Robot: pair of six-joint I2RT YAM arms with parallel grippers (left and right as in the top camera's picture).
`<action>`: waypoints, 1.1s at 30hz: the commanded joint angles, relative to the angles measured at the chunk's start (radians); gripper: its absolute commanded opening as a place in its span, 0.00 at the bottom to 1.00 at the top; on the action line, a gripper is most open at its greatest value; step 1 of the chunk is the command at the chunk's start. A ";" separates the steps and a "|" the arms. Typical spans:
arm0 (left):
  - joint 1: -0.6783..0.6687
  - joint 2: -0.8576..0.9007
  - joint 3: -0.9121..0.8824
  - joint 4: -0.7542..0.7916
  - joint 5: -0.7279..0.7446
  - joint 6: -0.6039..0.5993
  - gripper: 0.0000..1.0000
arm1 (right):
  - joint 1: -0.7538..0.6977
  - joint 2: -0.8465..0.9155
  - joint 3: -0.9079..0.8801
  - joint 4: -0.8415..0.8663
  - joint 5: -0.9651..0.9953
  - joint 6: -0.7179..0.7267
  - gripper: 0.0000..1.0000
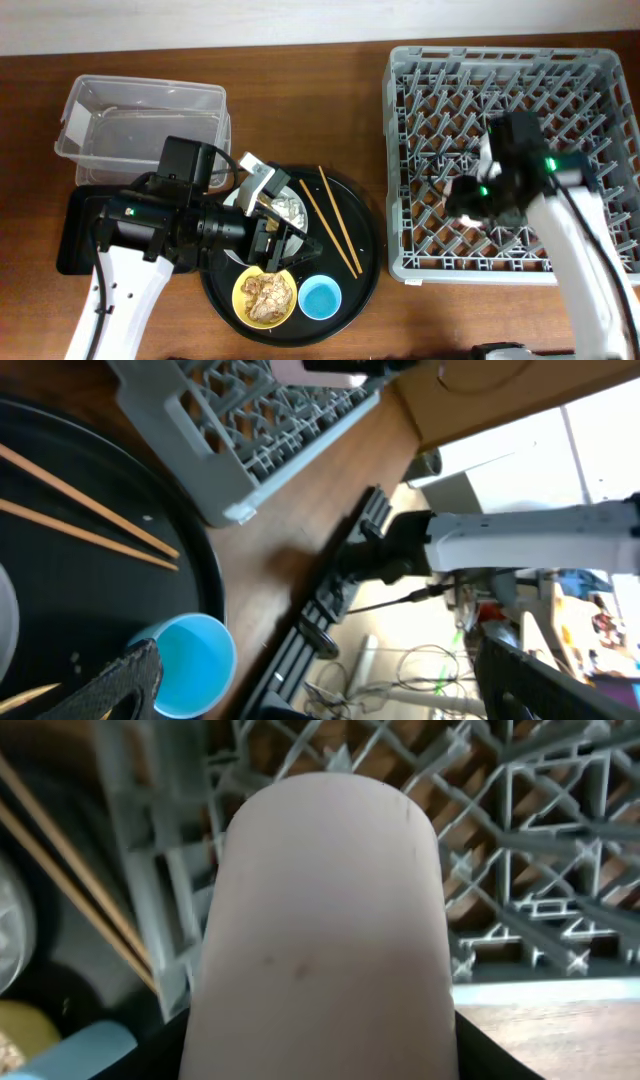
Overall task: Sort waste into correct bins and load items into the dishwasher rack
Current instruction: 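Set the pink cup upside down in the grey rack with right gripper, then grasp the light-blue cup with the left gripper and lift it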
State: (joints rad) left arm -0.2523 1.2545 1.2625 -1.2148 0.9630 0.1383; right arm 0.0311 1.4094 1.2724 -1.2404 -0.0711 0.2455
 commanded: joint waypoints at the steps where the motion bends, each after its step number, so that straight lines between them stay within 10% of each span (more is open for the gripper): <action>1: 0.000 -0.007 0.002 -0.002 -0.003 0.006 0.99 | -0.006 0.140 0.074 -0.011 0.034 -0.010 0.61; 10: -0.003 -0.007 0.000 -0.019 -0.031 0.006 0.99 | -0.006 0.124 0.087 -0.106 -0.041 -0.043 0.92; 15: -0.190 -0.007 -0.016 -0.014 -0.523 -0.183 0.98 | -0.006 -0.239 0.116 -0.088 -0.218 -0.040 0.93; 20: -0.602 0.099 -0.238 0.260 -0.853 -0.524 0.52 | -0.006 -0.546 0.115 -0.144 -0.217 -0.027 0.96; 33: -0.844 0.360 -0.250 0.371 -0.900 -0.678 0.20 | -0.006 -0.511 0.113 -0.212 -0.217 -0.028 0.96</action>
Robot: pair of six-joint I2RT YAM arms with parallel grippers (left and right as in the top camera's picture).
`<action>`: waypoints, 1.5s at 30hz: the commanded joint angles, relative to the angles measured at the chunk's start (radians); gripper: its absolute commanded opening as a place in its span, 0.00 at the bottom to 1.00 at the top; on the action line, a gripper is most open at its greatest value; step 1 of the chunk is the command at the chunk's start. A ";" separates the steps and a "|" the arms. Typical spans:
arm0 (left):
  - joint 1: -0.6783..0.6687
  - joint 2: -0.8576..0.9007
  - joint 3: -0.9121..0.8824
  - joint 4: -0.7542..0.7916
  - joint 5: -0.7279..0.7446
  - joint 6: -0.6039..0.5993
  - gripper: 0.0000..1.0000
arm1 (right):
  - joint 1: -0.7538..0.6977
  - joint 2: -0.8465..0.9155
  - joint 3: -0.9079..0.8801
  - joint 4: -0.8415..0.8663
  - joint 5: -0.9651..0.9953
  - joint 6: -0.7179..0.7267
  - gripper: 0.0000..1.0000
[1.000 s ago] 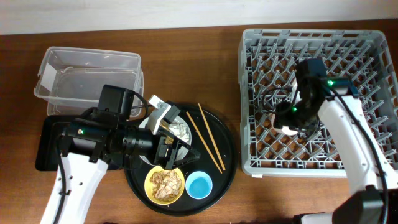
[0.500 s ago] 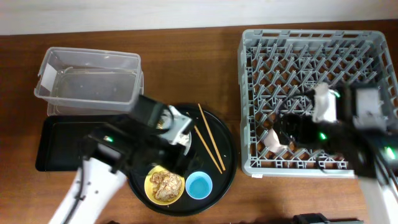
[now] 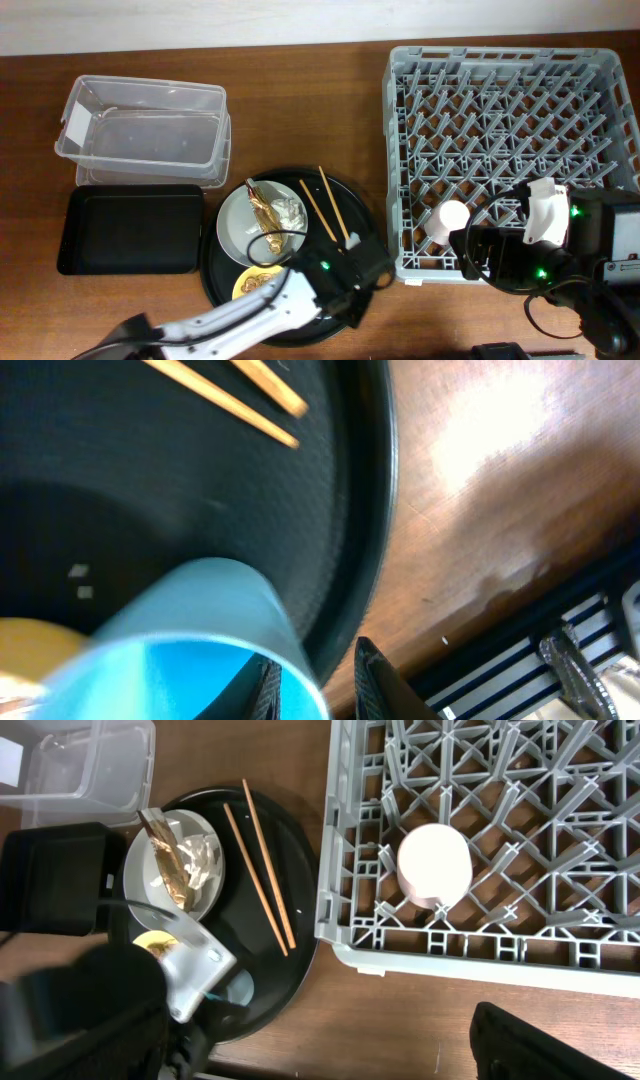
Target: Sort waste into correct bins and load items into the dishwasher rack
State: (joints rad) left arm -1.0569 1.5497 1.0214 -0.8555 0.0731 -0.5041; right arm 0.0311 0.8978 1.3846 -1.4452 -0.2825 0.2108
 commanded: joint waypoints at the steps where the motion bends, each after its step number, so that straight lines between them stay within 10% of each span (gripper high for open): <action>1: -0.040 0.077 -0.009 0.008 -0.009 -0.053 0.08 | -0.006 0.001 0.001 -0.007 -0.006 0.007 0.96; 7: 0.138 -0.172 0.291 -0.248 0.080 0.068 0.00 | -0.005 0.001 0.001 -0.037 -0.025 0.006 0.96; 12: 0.608 -0.408 0.308 -0.055 1.000 0.336 0.00 | -0.005 0.001 -0.241 0.064 -0.639 -0.290 0.95; 16: 0.665 -0.414 0.308 0.109 1.269 0.342 0.00 | 0.018 0.008 -0.315 0.432 -1.050 -0.278 0.96; 22: 0.665 -0.412 0.308 0.130 1.273 0.342 0.00 | 0.232 0.094 -0.315 1.021 -1.080 0.065 0.80; 24: 0.665 -0.412 0.308 0.139 1.266 0.342 0.00 | 0.233 0.094 -0.315 1.057 -1.122 0.113 0.69; 27: 0.665 -0.411 0.308 0.157 1.227 0.342 0.00 | 0.279 0.096 -0.315 1.022 -1.126 0.109 0.78; 29: 0.665 -0.411 0.308 0.160 1.221 0.342 0.00 | 0.283 0.096 -0.315 1.023 -1.120 0.109 0.61; 30: 0.665 -0.411 0.308 0.160 1.221 0.342 0.07 | 0.282 0.096 -0.315 1.023 -1.109 0.109 0.61; 32: 0.665 -0.411 0.308 0.155 1.181 0.342 0.99 | 0.181 0.077 -0.315 1.007 -1.048 0.113 0.54; 36: 0.665 -0.411 0.308 0.102 1.081 0.342 0.99 | -0.241 -0.006 -0.314 0.684 -0.850 0.005 0.54; 38: 0.665 -0.411 0.308 0.058 1.041 0.342 1.00 | -0.445 -0.026 -0.265 0.361 -0.244 -0.075 0.54; 41: 0.665 -0.411 0.307 -0.060 0.906 0.343 0.99 | -0.400 0.032 -0.216 0.296 0.109 -0.034 0.55; 45: 0.664 -0.411 0.307 -0.151 0.731 0.345 0.99 | -0.384 0.336 -0.215 0.271 0.029 -0.082 0.55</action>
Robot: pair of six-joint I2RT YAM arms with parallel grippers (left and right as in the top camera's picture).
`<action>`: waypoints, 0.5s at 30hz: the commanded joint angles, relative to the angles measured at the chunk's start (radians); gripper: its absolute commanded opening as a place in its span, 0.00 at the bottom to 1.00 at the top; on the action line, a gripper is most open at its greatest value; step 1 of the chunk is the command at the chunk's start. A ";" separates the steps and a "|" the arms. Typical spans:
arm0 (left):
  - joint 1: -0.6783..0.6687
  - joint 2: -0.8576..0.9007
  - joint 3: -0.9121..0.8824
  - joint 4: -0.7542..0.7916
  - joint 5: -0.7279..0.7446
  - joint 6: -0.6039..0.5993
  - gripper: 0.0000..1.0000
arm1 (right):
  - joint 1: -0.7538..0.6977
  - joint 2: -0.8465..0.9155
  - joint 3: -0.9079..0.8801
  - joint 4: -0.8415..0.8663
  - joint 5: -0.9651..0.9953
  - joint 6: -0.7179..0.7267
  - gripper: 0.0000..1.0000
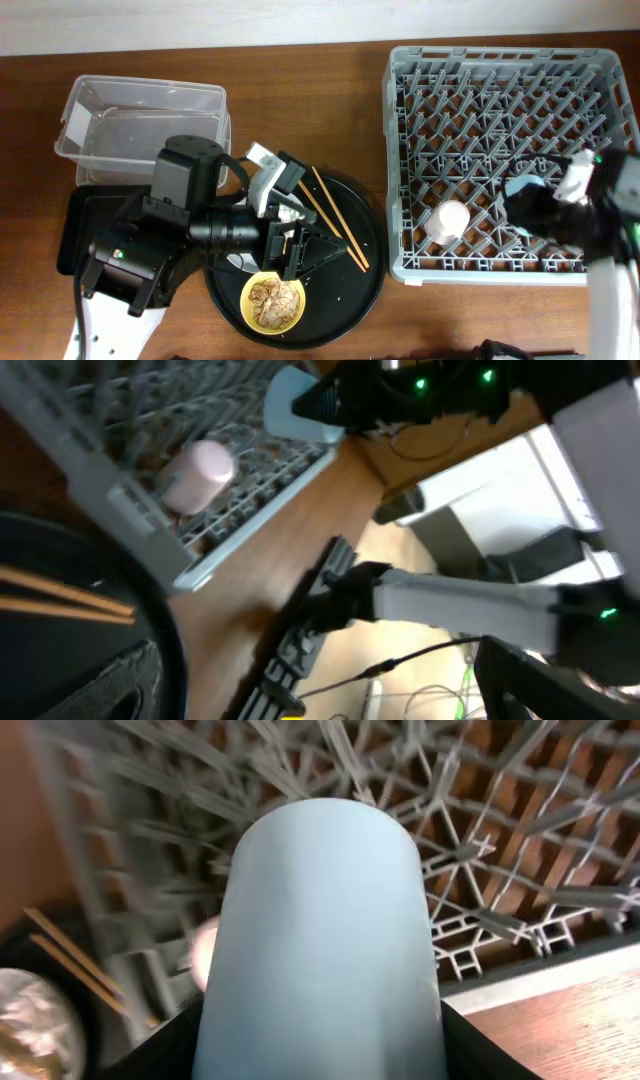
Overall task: Sort waste into correct bins and load items into the dishwasher rack
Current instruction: 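Set the light-blue cup in the grey rack with the right gripper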
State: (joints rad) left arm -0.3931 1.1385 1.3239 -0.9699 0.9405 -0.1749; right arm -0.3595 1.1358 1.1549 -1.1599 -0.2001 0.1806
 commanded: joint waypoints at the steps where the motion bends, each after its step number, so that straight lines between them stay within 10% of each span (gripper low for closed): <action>1: 0.000 0.001 0.004 -0.048 -0.171 0.016 0.99 | 0.007 0.154 0.014 -0.019 -0.044 -0.063 0.55; 9: 0.000 0.001 0.003 -0.061 -0.182 0.035 0.99 | 0.006 0.304 0.014 0.063 0.066 -0.004 0.56; 12: 0.000 0.001 0.003 -0.061 -0.182 0.035 1.00 | 0.006 0.351 0.047 0.048 -0.018 -0.015 0.88; 15: 0.000 0.001 0.003 -0.065 -0.182 0.035 0.99 | 0.007 0.263 0.286 -0.121 -0.115 -0.027 0.92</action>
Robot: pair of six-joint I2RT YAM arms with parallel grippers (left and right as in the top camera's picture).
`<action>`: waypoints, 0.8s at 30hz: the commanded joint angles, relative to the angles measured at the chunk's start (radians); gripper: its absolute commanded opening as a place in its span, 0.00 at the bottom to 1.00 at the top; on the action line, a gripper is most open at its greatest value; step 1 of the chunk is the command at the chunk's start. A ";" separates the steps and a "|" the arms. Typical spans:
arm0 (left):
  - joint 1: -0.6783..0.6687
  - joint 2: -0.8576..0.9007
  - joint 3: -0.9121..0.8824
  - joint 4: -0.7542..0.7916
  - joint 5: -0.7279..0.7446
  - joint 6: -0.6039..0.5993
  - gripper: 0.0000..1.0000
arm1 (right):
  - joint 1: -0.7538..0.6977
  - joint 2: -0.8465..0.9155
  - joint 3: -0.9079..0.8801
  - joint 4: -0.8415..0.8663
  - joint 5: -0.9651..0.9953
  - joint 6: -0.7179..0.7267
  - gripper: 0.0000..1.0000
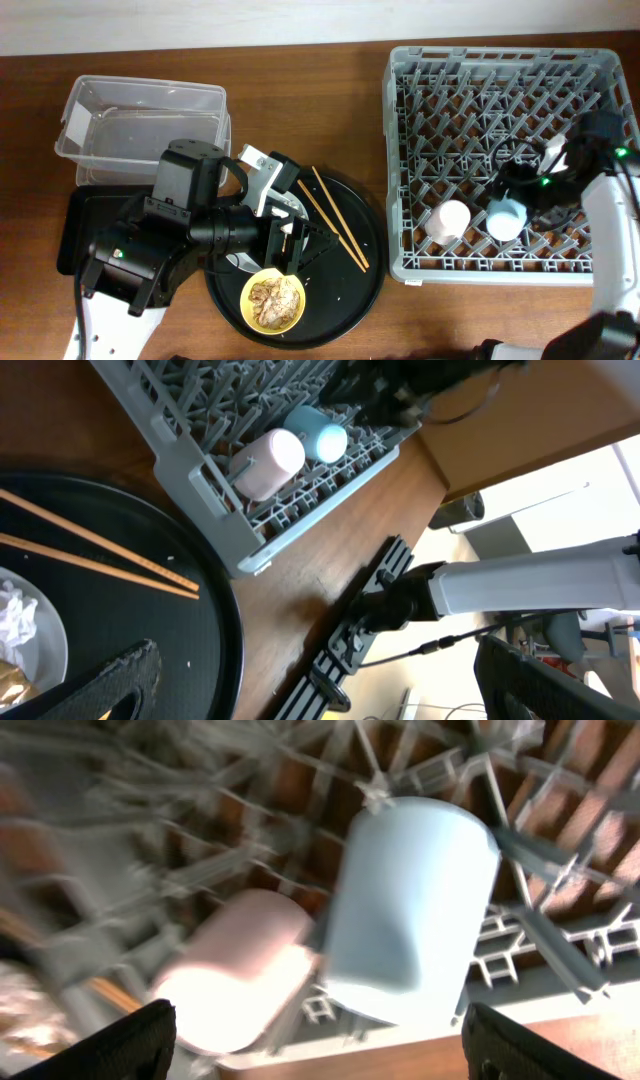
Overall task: Sort waste into correct bins and load items into the dishwasher rack
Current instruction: 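Set the light-blue cup in the grey rack with the right gripper, then grasp the yellow bowl rim with the left gripper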
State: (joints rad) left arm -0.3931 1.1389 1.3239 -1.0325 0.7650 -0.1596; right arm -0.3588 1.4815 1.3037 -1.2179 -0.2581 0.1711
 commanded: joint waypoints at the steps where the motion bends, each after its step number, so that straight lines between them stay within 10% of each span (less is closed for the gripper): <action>1: 0.000 0.001 0.003 -0.003 -0.007 0.020 0.99 | 0.010 -0.141 0.196 -0.117 -0.102 -0.058 0.93; 5: -0.092 0.001 0.003 -0.082 -0.220 0.019 0.95 | 0.126 -0.427 0.224 -0.201 -0.156 -0.078 0.88; 7: -0.219 0.003 0.002 -0.174 -0.491 -0.103 0.71 | 0.198 -0.488 0.224 -0.272 -0.158 -0.078 0.73; 10: -0.483 0.089 -0.207 -0.184 -0.861 -0.457 0.50 | 0.216 -0.493 0.224 -0.309 -0.157 -0.078 0.82; 14: -0.549 0.374 -0.400 0.013 -0.873 -0.603 0.14 | 0.216 -0.493 0.222 -0.316 -0.157 -0.078 0.83; 21: -0.546 0.443 -0.354 0.027 -0.843 -0.603 0.11 | 0.216 -0.487 0.222 -0.315 -0.153 -0.089 0.84; 23: -0.546 0.311 -0.286 -0.042 -0.859 -0.603 0.43 | 0.216 -0.486 0.222 -0.315 -0.153 -0.089 0.84; 24: -0.558 0.260 -0.289 -0.042 -0.846 -0.604 0.44 | 0.216 -0.486 0.222 -0.315 -0.153 -0.089 0.84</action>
State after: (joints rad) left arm -0.9398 1.5284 0.9928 -1.0615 -0.0738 -0.7567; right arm -0.1505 0.9939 1.5219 -1.5360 -0.4129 0.0929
